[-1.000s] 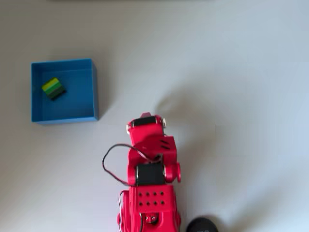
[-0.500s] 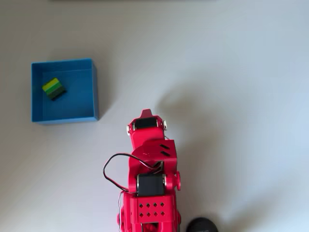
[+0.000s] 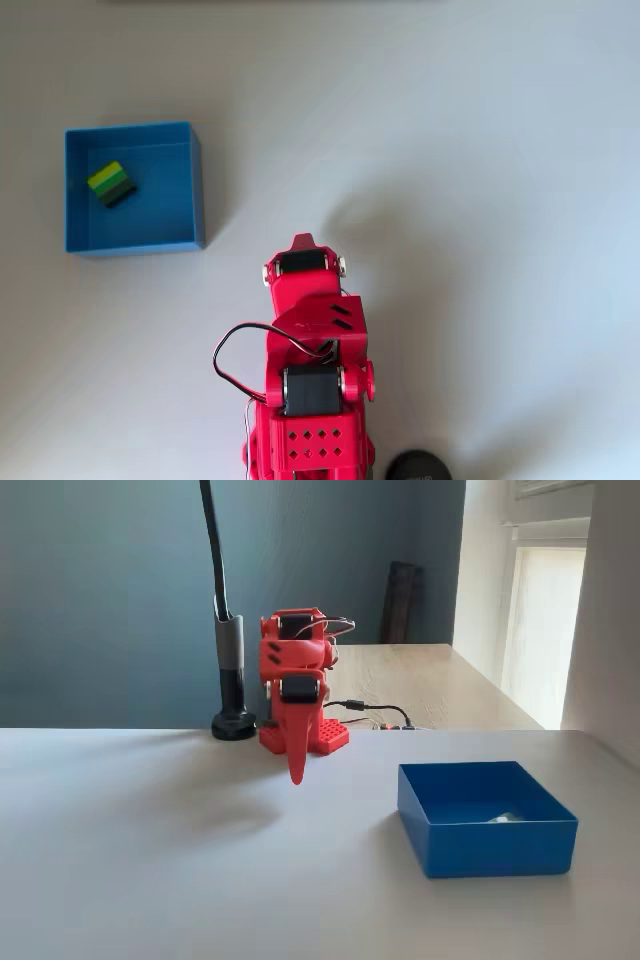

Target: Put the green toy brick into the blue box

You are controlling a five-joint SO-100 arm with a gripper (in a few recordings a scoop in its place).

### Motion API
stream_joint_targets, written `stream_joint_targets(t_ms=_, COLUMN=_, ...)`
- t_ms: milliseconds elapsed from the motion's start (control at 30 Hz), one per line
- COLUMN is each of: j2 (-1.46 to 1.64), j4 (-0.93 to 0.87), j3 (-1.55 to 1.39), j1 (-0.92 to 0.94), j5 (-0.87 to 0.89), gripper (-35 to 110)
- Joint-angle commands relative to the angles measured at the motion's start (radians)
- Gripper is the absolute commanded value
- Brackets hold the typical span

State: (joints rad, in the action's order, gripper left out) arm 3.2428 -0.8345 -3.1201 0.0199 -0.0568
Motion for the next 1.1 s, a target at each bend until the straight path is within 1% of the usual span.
stream_joint_targets(t_ms=0, j2=0.011, j4=-0.011, j3=-0.012, j1=0.008, j5=-0.011, gripper=0)
stream_joint_targets(t_ms=1067, j2=0.012, j4=-0.011, j3=-0.012, j1=-0.008, j5=-0.026, gripper=0)
